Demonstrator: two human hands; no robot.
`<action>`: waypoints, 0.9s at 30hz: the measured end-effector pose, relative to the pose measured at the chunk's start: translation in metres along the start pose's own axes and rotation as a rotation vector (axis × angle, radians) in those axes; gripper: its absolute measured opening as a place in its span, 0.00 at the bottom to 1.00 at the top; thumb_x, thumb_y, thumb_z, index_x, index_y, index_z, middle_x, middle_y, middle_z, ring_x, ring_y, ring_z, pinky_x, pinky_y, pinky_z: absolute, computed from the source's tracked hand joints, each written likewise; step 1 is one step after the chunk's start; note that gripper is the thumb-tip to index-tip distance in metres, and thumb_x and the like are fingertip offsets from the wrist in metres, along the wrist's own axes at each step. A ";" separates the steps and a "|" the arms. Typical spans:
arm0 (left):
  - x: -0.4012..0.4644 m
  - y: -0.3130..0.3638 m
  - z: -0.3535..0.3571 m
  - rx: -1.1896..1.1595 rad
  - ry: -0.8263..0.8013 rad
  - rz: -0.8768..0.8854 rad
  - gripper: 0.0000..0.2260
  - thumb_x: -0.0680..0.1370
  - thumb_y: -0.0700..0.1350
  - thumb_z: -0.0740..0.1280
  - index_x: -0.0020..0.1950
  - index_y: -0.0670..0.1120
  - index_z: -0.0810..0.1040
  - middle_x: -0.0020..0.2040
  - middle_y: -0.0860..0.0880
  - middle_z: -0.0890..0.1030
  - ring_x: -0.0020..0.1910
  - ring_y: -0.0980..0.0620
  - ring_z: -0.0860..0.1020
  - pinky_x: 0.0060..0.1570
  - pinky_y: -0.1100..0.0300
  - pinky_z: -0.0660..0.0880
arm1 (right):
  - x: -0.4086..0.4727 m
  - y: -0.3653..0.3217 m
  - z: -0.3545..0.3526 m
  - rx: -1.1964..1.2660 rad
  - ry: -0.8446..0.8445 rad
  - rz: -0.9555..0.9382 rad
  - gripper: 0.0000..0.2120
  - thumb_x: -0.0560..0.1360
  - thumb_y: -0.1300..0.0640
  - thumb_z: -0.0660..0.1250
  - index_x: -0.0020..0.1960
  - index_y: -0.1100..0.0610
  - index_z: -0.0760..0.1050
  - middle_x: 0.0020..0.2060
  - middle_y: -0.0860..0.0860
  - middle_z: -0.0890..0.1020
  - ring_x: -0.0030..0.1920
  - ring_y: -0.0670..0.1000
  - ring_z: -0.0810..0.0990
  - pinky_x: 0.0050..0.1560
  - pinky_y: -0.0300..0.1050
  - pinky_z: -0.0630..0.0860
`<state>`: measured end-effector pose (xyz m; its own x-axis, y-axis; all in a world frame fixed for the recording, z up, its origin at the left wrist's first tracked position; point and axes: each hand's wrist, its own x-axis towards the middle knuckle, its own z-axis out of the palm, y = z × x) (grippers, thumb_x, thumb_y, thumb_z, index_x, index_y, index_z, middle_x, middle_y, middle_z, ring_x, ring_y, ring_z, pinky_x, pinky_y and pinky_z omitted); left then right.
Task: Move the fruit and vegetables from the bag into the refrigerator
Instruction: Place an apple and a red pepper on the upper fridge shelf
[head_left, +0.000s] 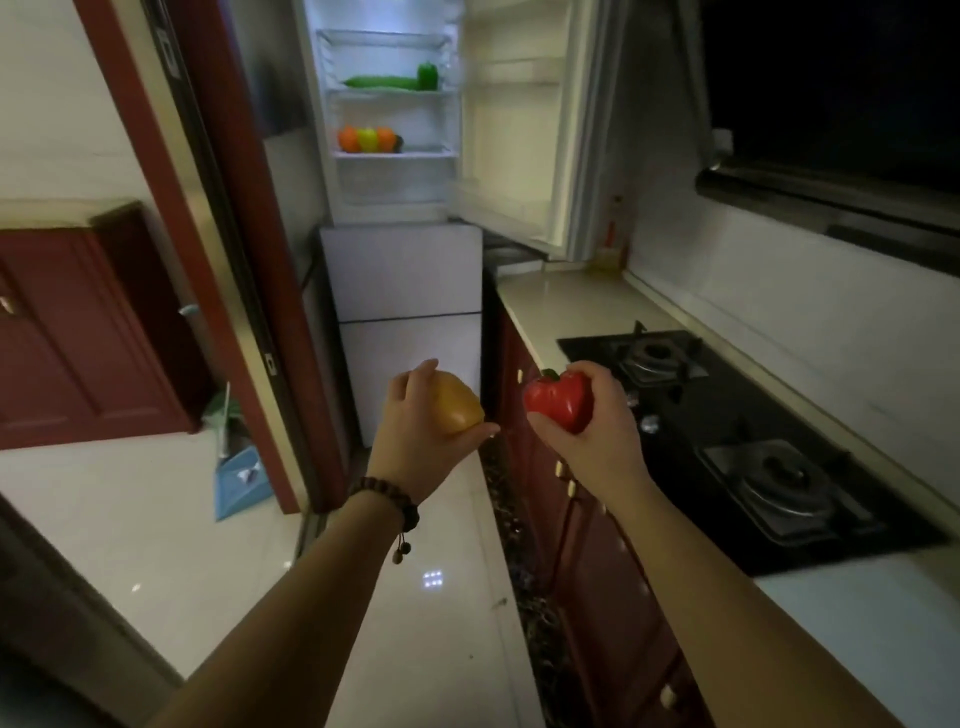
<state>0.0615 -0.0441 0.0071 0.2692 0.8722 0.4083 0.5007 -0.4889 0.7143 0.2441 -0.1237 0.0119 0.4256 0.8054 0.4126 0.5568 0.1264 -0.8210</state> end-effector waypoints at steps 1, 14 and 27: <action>0.014 -0.008 -0.001 0.002 0.010 -0.015 0.42 0.63 0.58 0.76 0.72 0.52 0.59 0.70 0.49 0.61 0.64 0.47 0.68 0.59 0.52 0.71 | 0.014 0.002 0.010 0.002 -0.006 0.004 0.32 0.67 0.51 0.76 0.65 0.46 0.64 0.59 0.45 0.69 0.55 0.45 0.73 0.50 0.35 0.71; 0.246 -0.094 0.041 0.089 0.121 -0.065 0.43 0.64 0.58 0.76 0.72 0.51 0.58 0.71 0.47 0.60 0.64 0.45 0.68 0.59 0.51 0.74 | 0.261 0.064 0.132 0.048 -0.105 -0.106 0.30 0.66 0.50 0.76 0.62 0.45 0.64 0.56 0.44 0.69 0.51 0.44 0.72 0.42 0.29 0.68; 0.501 -0.161 0.065 0.116 0.222 -0.050 0.41 0.64 0.59 0.75 0.72 0.52 0.59 0.70 0.48 0.61 0.63 0.48 0.68 0.56 0.60 0.71 | 0.524 0.097 0.228 0.100 -0.174 -0.178 0.29 0.66 0.51 0.76 0.62 0.49 0.66 0.60 0.51 0.72 0.52 0.49 0.74 0.39 0.27 0.68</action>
<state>0.1689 0.4723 0.0598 0.0612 0.8651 0.4979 0.6033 -0.4294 0.6720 0.3589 0.4422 0.0582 0.1931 0.8517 0.4871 0.5346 0.3250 -0.7801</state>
